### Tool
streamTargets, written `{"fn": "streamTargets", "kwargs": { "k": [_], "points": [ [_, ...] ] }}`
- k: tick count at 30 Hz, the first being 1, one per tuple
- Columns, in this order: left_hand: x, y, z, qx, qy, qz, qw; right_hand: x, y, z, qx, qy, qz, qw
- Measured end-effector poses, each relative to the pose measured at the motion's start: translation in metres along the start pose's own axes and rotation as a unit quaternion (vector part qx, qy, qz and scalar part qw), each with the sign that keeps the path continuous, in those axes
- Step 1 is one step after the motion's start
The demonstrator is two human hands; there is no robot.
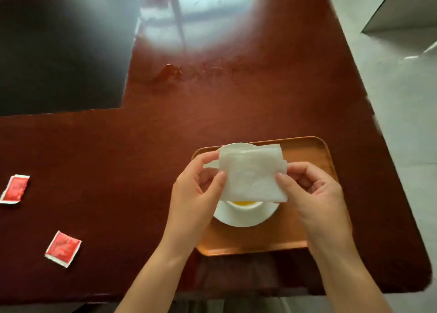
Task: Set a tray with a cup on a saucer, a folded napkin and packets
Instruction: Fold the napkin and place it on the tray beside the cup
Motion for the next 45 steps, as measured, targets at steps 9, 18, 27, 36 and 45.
{"fn": "streamTargets", "kwargs": {
  "k": [9,18,27,36,45],
  "points": [
    [0.005,0.012,-0.152,-0.203,-0.108,-0.124,0.965,-0.054,0.009,0.125,0.037,0.077,-0.022,0.996],
    [0.017,-0.017,-0.193,-0.511,-0.234,-0.140,0.815,-0.099,0.046,0.136,0.143,0.068,-0.024,0.987],
    [0.027,-0.044,-0.213,-0.568,-0.294,-0.090,0.763,-0.095,0.049,0.123,0.306,0.108,0.079,0.943],
    [0.038,-0.044,-0.208,-0.562,-0.287,-0.089,0.770,-0.080,0.063,0.125,0.541,0.085,0.272,0.792],
    [0.034,-0.055,-0.209,-0.566,-0.280,-0.065,0.773,-0.092,0.067,0.123,0.565,0.054,0.256,0.783]
  ]
}}
Point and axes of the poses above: each hand's wrist, its own x-axis away from the middle knuckle, its own z-axis out of the back of the hand, y = z × x, the point moved 4 cm from there along -x, towards the middle knuckle, and after that the axes turned 13 degrees about -z, right-handed, at the moved point
